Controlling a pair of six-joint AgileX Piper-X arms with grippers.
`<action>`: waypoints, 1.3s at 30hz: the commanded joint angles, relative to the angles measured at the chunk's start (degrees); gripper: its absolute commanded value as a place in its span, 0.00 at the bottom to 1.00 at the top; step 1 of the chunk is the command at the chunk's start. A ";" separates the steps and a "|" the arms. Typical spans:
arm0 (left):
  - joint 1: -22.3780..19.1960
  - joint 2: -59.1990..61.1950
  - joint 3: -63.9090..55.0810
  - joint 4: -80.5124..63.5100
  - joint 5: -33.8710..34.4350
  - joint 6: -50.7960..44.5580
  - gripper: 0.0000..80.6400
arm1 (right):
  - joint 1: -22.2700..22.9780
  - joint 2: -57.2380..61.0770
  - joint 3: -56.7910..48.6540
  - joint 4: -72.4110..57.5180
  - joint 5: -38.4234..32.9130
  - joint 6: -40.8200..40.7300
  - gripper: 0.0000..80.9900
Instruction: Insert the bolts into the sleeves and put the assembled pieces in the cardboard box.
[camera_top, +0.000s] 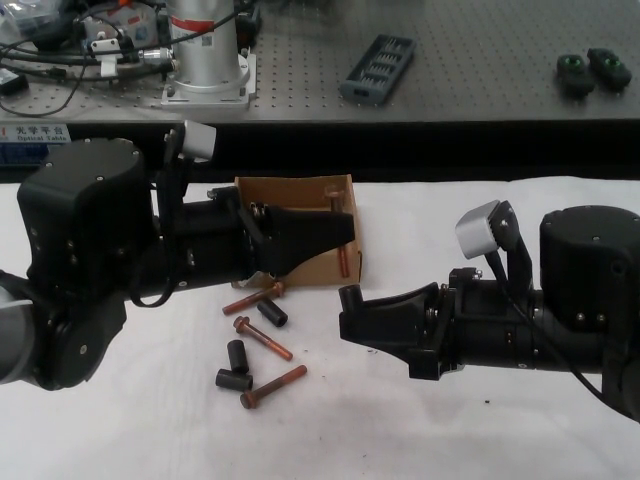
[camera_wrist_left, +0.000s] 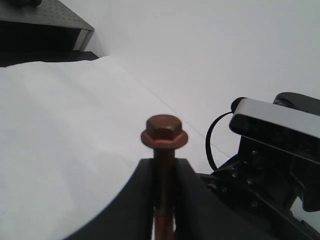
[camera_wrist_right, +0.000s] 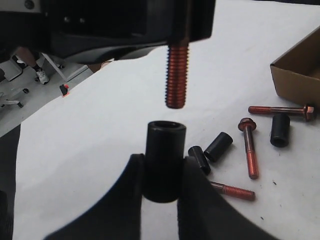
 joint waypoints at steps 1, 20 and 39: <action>-0.13 -0.88 -0.47 -0.54 1.16 -1.18 0.01 | 0.07 -0.03 -0.18 -1.74 1.05 0.93 0.01; -1.19 -0.75 -0.47 0.30 2.24 -0.91 0.01 | 0.07 -0.03 -0.18 -3.56 1.21 3.06 0.01; -1.19 -0.75 -0.47 0.30 -0.24 -1.95 0.01 | 0.07 -0.03 -0.18 -5.68 2.16 3.46 0.01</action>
